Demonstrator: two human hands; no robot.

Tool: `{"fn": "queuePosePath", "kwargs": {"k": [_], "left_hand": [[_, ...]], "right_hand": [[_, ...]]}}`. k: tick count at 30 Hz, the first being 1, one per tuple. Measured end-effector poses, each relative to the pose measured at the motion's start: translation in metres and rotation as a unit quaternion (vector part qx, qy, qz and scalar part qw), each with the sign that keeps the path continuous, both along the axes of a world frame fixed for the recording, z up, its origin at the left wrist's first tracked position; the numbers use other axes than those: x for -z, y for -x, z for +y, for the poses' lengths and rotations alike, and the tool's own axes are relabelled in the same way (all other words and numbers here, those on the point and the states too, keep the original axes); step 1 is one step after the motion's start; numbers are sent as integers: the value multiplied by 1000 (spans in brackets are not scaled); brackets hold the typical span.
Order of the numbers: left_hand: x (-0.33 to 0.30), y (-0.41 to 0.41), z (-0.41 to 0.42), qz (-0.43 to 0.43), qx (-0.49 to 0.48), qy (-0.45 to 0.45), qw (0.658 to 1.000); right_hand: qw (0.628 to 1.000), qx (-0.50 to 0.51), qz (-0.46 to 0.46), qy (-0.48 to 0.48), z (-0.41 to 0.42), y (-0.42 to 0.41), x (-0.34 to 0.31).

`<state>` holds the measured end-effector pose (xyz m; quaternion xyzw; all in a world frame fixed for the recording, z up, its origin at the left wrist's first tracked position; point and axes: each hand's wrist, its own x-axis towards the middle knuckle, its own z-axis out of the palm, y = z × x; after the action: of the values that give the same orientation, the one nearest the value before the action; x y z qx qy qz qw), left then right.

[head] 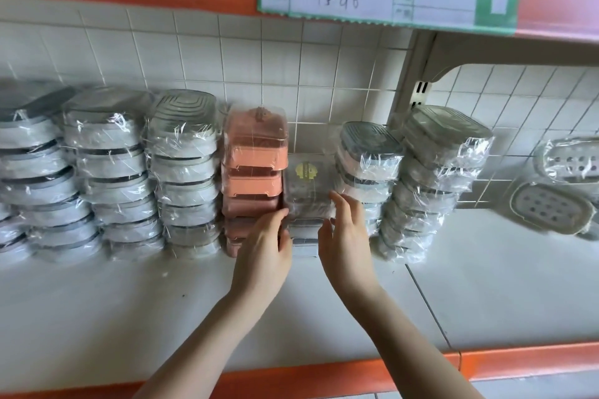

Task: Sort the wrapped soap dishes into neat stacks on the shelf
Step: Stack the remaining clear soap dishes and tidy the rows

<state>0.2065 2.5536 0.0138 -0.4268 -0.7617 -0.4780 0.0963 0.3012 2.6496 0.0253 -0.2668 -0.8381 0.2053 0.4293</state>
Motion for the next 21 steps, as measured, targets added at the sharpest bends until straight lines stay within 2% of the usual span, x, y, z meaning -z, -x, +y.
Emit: {"fn": "queuePosePath", "kwargs": {"k": [8, 14, 21], "left_hand": [[4, -1, -15, -37, 128, 67, 989], [5, -14, -24, 56, 114, 51, 991], [-8, -49, -9, 53, 199, 91, 974]], "right_hand": [[997, -16, -60, 36, -9, -5, -5], [995, 12, -98, 27, -10, -22, -6], [983, 74, -167, 34, 1, -77, 7]]}}
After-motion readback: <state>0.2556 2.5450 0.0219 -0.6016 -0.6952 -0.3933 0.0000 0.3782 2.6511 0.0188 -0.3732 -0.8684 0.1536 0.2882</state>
